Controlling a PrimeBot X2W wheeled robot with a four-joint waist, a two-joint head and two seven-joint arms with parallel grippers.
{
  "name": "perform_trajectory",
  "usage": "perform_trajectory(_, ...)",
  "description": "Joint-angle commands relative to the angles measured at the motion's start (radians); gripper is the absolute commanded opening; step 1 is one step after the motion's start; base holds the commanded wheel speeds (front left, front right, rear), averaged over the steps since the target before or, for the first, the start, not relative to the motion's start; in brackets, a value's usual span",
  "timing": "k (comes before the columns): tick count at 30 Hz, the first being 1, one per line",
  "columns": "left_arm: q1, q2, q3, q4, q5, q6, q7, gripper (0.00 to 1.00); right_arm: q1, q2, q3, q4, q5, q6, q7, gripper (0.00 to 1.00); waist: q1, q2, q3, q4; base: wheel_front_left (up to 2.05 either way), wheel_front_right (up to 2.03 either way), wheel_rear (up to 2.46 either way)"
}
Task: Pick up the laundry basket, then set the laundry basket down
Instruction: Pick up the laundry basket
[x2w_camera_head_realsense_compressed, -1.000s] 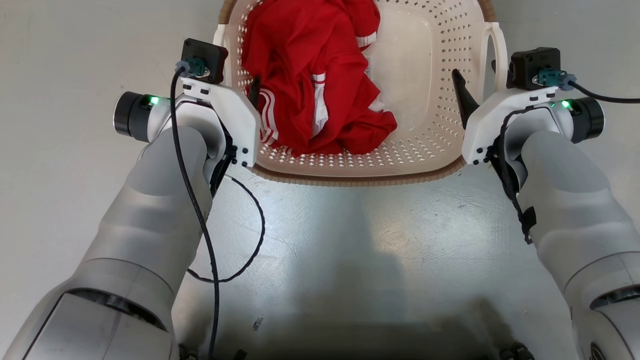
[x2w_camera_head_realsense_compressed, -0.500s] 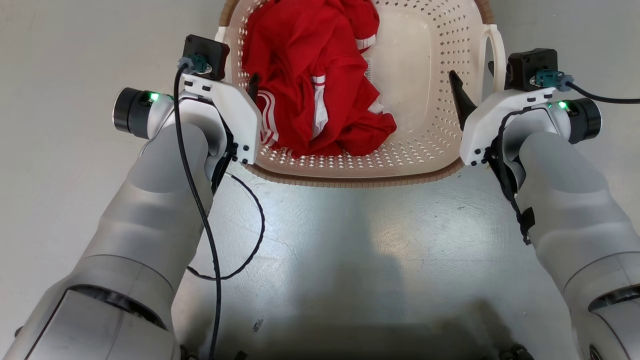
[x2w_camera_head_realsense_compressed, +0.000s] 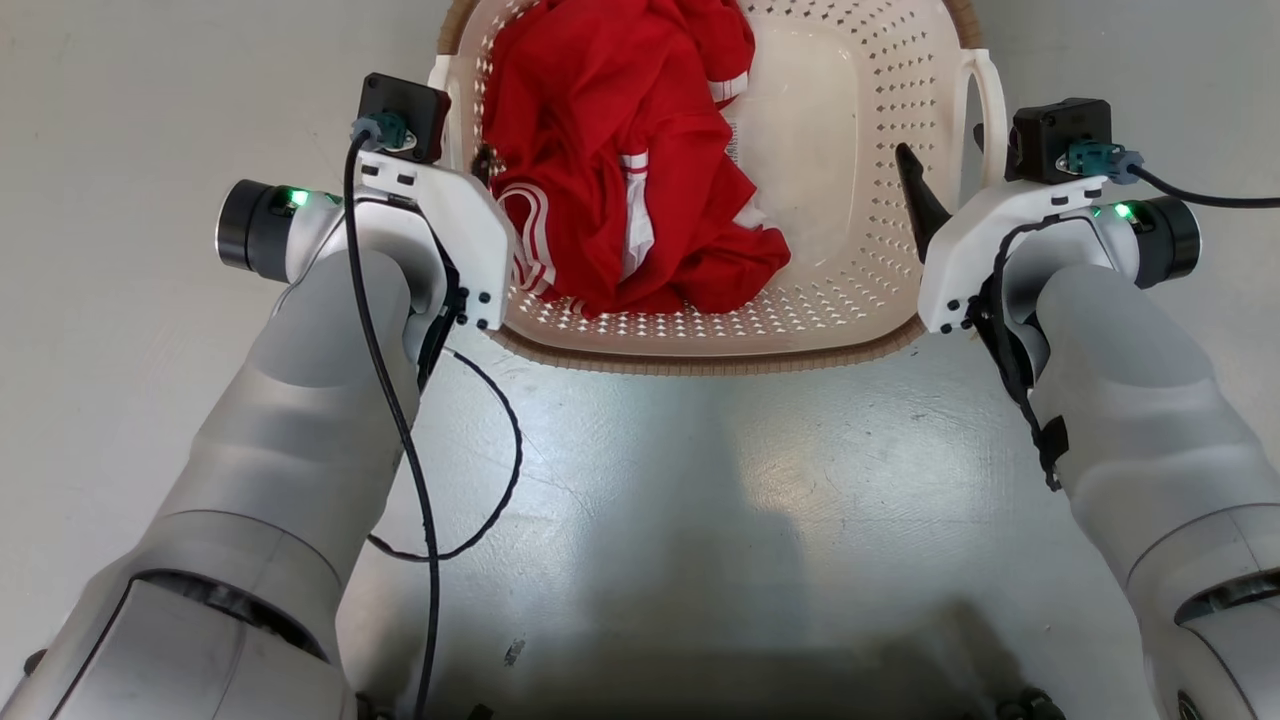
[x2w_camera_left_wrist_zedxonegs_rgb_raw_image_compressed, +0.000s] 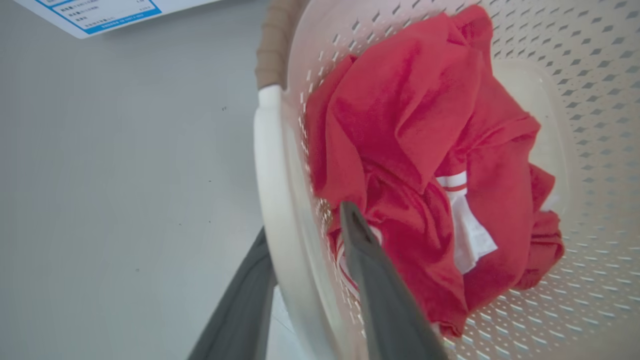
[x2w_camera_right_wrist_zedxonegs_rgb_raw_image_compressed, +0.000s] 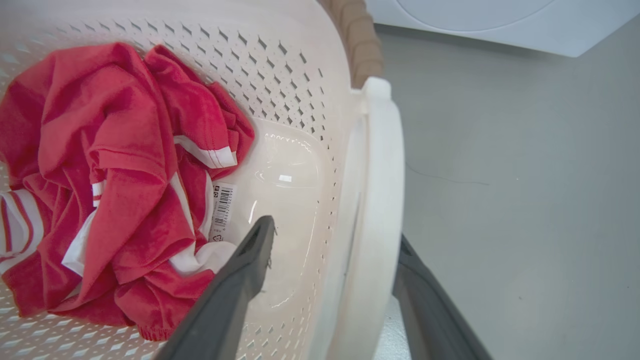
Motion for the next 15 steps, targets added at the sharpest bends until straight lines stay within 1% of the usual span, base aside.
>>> perform_trajectory(1,0.002,0.025,0.002,-0.005,0.0,0.008,-0.012,0.33,0.027,0.023,0.015,-0.001,0.01,0.006,0.005,0.29,0.0,0.0,0.002,0.0,0.0,0.0,0.0)
perform_trajectory(2,0.001,0.025,-0.001,-0.005,0.001,0.011,-0.014,0.07,0.026,0.023,0.015,-0.001,0.01,0.006,0.005,0.0,0.0,0.0,0.004,-0.001,0.0,0.0,0.0)
perform_trajectory(3,0.002,0.025,-0.005,-0.005,0.001,0.012,-0.016,0.0,0.027,0.023,0.013,0.0,0.012,0.006,0.007,0.0,0.0,0.0,0.005,-0.001,0.0,0.0,0.0)
perform_trajectory(9,0.013,0.025,-0.027,-0.005,-0.012,0.019,-0.022,0.0,0.048,0.023,0.039,-0.005,0.035,0.006,0.033,0.0,0.0,0.0,-0.004,0.001,0.0,0.0,0.0)
perform_trajectory(15,0.033,0.025,-0.052,-0.016,-0.043,0.023,-0.014,0.0,0.09,0.023,0.101,-0.032,0.085,0.006,0.071,0.0,0.0,0.0,-0.044,0.001,0.0,0.0,0.0)
